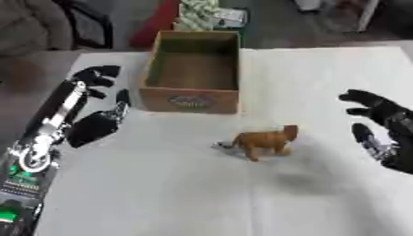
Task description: Pick up objects on the table and place them in the box.
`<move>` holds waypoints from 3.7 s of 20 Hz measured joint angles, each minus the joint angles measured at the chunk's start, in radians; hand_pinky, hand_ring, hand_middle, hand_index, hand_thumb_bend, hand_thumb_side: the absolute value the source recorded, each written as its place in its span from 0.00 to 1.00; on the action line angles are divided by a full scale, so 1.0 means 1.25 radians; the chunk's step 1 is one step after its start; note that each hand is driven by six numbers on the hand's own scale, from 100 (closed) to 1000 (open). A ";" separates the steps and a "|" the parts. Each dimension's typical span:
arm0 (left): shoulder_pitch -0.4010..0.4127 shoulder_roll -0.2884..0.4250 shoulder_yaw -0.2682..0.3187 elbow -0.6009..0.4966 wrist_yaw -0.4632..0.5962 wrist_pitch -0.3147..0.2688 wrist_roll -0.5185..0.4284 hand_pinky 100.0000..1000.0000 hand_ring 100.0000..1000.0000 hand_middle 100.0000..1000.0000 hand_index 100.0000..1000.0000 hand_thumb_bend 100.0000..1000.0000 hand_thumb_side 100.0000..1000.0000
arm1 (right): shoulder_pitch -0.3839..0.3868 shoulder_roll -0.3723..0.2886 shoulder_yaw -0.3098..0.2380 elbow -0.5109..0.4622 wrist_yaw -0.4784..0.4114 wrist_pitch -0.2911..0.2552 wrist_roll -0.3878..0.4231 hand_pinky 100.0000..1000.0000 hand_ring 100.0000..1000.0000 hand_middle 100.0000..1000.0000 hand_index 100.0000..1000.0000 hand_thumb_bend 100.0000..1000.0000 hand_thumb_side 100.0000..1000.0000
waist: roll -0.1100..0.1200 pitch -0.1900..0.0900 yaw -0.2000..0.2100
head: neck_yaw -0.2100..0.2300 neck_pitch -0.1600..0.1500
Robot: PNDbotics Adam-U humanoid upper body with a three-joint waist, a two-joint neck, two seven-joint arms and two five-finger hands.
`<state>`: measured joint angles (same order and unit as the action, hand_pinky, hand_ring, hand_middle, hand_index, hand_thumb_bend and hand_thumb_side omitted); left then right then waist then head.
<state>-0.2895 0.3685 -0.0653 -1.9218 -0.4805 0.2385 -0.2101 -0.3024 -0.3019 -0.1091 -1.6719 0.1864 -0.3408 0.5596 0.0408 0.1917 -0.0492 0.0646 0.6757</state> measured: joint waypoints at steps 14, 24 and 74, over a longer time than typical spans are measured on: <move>0.000 0.000 -0.006 0.000 0.001 -0.003 -0.005 0.72 0.81 0.79 0.89 0.00 0.41 | -0.102 -0.129 0.072 0.053 -0.019 -0.045 -0.031 0.87 0.96 0.85 0.97 0.00 0.29 | -0.006 -0.001 0.012 | -0.008 0.000; 0.001 0.000 -0.011 0.000 0.001 -0.005 -0.011 0.72 0.81 0.79 0.89 0.00 0.41 | -0.228 -0.229 0.174 0.153 -0.050 -0.097 -0.015 0.87 0.94 0.84 0.96 0.00 0.29 | -0.013 -0.006 0.025 | -0.013 0.000; 0.001 0.000 -0.020 0.003 0.009 -0.007 -0.021 0.73 0.81 0.79 0.89 0.00 0.43 | -0.342 -0.128 0.377 0.415 0.099 -0.130 0.072 0.86 0.91 0.83 0.97 0.00 0.81 | -0.012 -0.010 0.045 | -0.019 0.000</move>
<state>-0.2876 0.3686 -0.0905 -1.9175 -0.4690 0.2293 -0.2370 -0.7296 -0.4614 0.3619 -1.1536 0.3098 -0.5036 0.6499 0.0256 0.1796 0.0071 0.0410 0.6762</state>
